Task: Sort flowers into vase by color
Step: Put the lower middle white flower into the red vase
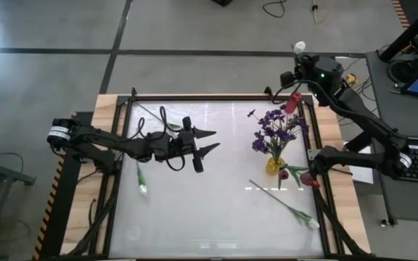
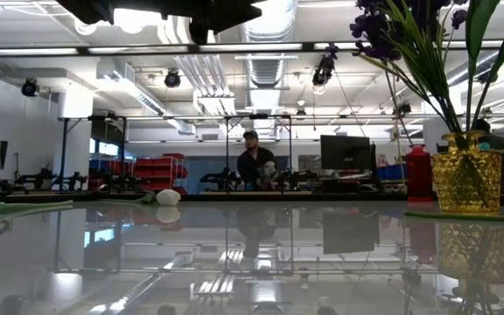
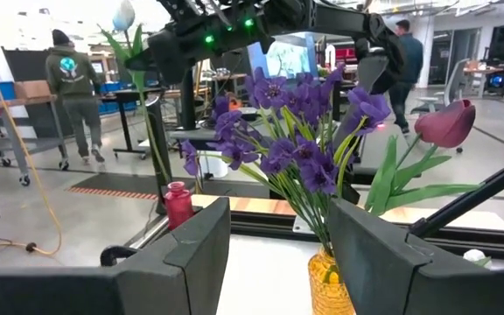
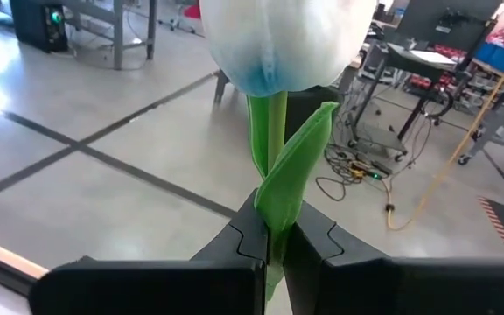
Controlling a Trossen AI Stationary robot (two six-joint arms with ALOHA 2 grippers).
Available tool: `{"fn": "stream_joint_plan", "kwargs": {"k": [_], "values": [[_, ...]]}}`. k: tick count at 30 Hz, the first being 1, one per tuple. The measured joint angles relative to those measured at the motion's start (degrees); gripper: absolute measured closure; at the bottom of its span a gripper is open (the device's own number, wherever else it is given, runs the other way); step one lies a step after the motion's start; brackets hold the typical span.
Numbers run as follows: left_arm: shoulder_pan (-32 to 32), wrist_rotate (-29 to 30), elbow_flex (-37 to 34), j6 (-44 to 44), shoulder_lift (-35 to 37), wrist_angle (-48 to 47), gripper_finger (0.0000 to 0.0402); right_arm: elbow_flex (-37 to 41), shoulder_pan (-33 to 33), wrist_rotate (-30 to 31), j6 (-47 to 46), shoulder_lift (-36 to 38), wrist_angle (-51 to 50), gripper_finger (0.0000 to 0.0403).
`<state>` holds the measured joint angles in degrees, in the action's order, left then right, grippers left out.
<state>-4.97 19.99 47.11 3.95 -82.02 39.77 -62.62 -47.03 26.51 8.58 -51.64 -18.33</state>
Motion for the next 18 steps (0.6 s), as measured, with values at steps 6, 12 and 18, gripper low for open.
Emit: {"fn": "stream_joint_plan", "kwargs": {"k": [6,12,18], "values": [[0.0,0.0,0.0,0.0,0.2,0.0,0.0223,-2.3,1.1,0.0,-0.4,0.8,-3.0,0.0391],[-0.1,0.0,0.0,-1.3,0.2,0.0,0.0223,-0.7,1.1,0.3,0.4,0.7,-2.4,0.0391],[-1.1,0.0,0.0,-1.8,0.2,-0.1,0.0223,1.8,1.0,0.5,2.7,0.6,-1.9,0.0391]]}}
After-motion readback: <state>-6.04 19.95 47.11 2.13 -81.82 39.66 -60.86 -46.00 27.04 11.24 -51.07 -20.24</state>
